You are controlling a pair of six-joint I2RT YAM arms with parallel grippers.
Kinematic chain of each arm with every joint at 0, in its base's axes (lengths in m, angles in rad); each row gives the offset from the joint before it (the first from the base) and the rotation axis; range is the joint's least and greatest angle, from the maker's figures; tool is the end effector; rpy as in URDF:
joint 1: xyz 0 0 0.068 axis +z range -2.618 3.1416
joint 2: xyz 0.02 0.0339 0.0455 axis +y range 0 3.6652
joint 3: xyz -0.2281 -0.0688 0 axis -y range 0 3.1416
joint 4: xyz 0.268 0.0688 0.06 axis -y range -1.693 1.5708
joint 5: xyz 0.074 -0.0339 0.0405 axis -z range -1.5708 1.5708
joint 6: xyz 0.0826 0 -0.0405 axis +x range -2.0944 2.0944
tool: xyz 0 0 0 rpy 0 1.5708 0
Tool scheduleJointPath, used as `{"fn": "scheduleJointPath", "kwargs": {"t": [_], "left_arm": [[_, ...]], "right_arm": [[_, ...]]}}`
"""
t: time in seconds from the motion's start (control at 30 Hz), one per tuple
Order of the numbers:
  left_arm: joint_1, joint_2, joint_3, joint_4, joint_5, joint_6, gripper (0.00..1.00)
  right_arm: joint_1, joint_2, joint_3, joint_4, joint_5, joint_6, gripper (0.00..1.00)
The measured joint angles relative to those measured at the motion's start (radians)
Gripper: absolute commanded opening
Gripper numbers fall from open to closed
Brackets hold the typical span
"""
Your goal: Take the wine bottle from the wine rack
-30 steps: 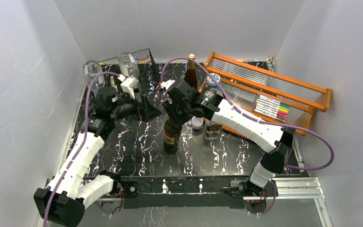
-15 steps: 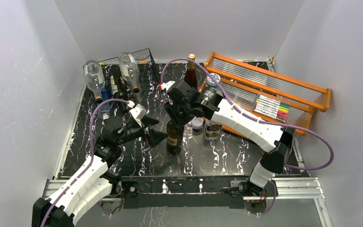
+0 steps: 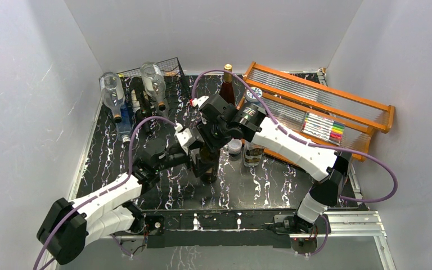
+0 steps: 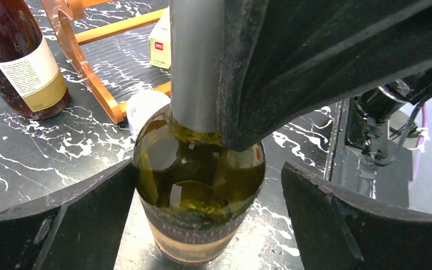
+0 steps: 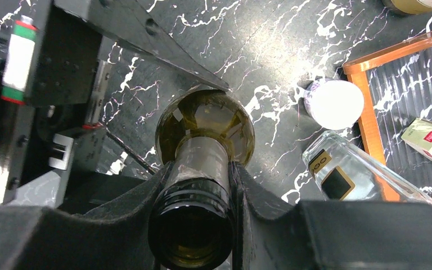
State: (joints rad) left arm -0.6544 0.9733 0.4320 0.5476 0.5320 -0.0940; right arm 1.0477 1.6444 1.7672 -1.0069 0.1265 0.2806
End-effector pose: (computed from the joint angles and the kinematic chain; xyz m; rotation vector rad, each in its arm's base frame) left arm 0.2105 -0.2143 0.2163 0.8623 1.4134 -0.9923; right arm 0.2060 0.3363 0.3128 -0.8806 2.3330 0.4250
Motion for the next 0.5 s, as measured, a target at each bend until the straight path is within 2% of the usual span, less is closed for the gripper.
{"fn": "scheduleJointPath", "kwargs": {"t": [0.13, 0.2, 0.23, 0.33, 0.43, 0.5], "left_arm": [[-0.039, 0.040, -0.009, 0.055, -0.056, 0.017, 0.96], [-0.050, 0.040, -0.025, 0.082, -0.080, 0.023, 0.88], [-0.053, 0.041, -0.030, 0.091, -0.089, 0.024, 0.82], [-0.059, 0.052, -0.033, 0.110, -0.111, 0.031, 0.60], [-0.063, 0.053, -0.034, 0.118, -0.121, 0.042, 0.50], [-0.066, 0.051, -0.037, 0.125, -0.126, 0.043, 0.43]], "right_arm": [[0.000, -0.002, -0.002, 0.001, -0.004, 0.000, 0.00], [0.000, -0.005, -0.005, 0.003, -0.013, 0.000, 0.00], [0.000, -0.007, -0.008, 0.007, -0.018, 0.000, 0.03], [0.000, -0.017, -0.021, 0.013, -0.035, 0.001, 0.22], [-0.001, -0.027, -0.032, 0.020, -0.036, 0.002, 0.41], [0.000, -0.033, -0.037, 0.021, -0.035, 0.002, 0.63]]}}
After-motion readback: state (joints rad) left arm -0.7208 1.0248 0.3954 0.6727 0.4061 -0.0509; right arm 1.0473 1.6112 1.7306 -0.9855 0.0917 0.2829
